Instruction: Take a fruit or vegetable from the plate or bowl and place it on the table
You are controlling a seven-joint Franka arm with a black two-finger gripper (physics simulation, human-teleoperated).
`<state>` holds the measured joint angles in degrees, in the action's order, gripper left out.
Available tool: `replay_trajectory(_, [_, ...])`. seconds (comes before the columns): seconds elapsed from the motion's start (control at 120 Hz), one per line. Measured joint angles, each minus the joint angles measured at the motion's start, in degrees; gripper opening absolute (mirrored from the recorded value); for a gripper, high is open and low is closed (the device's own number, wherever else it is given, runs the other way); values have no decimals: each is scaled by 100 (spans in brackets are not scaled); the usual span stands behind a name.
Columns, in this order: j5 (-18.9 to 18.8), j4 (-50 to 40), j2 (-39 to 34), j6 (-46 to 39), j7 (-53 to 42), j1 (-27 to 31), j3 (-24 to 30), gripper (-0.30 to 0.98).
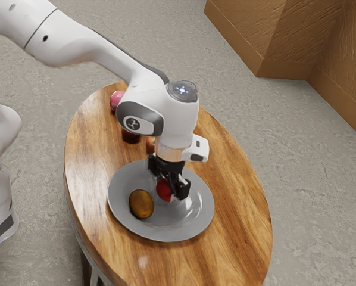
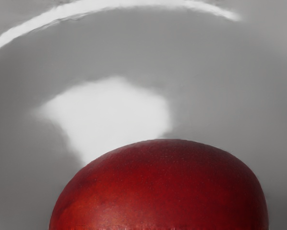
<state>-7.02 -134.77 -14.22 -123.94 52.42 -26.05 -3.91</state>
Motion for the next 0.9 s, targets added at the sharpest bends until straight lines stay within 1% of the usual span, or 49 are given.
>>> replay_trajectory(0.133, [-363, 405, -111, 2, -12, 188, -9, 27])
replay_trajectory(0.225, [-659, 1083, -78, 34, -102, 690, -12, 27])
replay_trajectory(0.3, [-769, 1509, 213, 68, -233, 1177, -30, 28])
replay_trajectory(0.4, [-633, 1999, 865, 126, -468, 1688, -49, 27])
replay_trajectory(0.517, [-424, 2656, 1758, 194, -780, 1994, -37, 26])
replay_trajectory(0.575, [-335, 2697, 1912, 213, -898, 1990, -35, 26])
replay_trajectory(0.65, [-239, 2701, 2020, 231, -1032, 1829, -33, 26])
replay_trajectory(0.667, [-225, 2701, 2030, 234, -1060, 1794, -32, 28])
replay_trajectory(0.708, [-182, 2701, 2050, 239, -1135, 1738, -30, 40])
replay_trajectory(0.758, [-136, 2700, 2057, 241, -1226, 1728, -30, 48])
replay_trajectory(0.825, [-95, 2703, 2060, 244, -1338, 1753, -31, 56])
replay_trajectory(0.9, [-78, 2721, 2044, 245, -1452, 1758, -31, 61])
